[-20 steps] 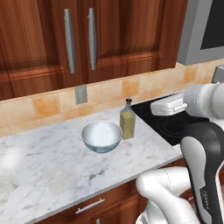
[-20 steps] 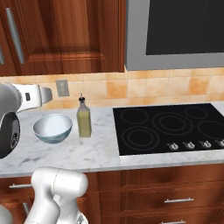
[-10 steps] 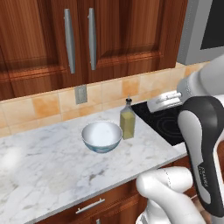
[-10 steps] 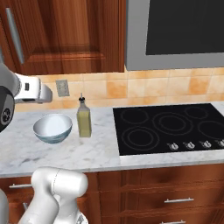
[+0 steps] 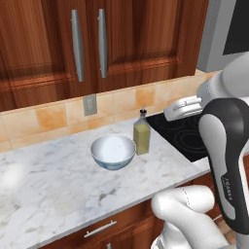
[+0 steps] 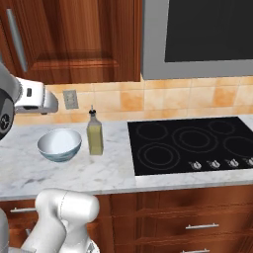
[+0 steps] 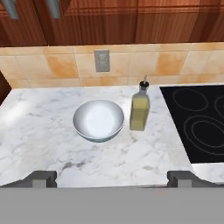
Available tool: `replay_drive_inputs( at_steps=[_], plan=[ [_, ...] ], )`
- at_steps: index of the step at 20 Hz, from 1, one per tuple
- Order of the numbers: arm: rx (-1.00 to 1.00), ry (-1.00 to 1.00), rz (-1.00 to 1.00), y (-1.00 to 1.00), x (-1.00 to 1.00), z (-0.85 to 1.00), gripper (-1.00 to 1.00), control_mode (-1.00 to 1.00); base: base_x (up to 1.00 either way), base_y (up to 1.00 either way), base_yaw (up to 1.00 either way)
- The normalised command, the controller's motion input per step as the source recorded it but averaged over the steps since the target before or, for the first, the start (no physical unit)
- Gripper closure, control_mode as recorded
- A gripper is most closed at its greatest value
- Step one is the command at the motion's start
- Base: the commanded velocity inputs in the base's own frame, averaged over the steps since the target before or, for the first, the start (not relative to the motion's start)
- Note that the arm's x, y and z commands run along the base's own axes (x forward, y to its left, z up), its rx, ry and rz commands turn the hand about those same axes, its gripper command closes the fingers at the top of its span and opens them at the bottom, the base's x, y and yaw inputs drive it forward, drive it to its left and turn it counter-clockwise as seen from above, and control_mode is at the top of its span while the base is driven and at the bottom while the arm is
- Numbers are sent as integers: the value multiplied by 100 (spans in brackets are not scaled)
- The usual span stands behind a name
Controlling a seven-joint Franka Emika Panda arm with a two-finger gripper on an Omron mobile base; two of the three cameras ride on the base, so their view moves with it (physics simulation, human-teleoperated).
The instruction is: Retrieve the bottle and the shaker from the cabinet and place them next to the mixing bowl on the counter. Then add garlic from the fridge to the mixing bowl.
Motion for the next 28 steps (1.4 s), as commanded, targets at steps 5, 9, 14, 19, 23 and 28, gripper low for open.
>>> replay_drive_inputs(
  at_steps=[5, 9, 14, 19, 23, 28],
  plan=[
    [0, 0, 0, 0, -1, 0, -100, 100, -45, 0, -1],
    [0, 0, 0, 0, 0, 0, -100, 100, -100, 0, -3],
    [0, 0, 0, 0, 0, 0, -100, 100, -100, 0, -4],
    [0, 0, 0, 0, 0, 0, -100, 100, -100, 0, -1],
    [0, 0, 0, 0, 0, 0, -100, 100, -100, 10, 0],
    [0, 0, 0, 0, 0, 0, -100, 100, -100, 48, -5]
  ],
)
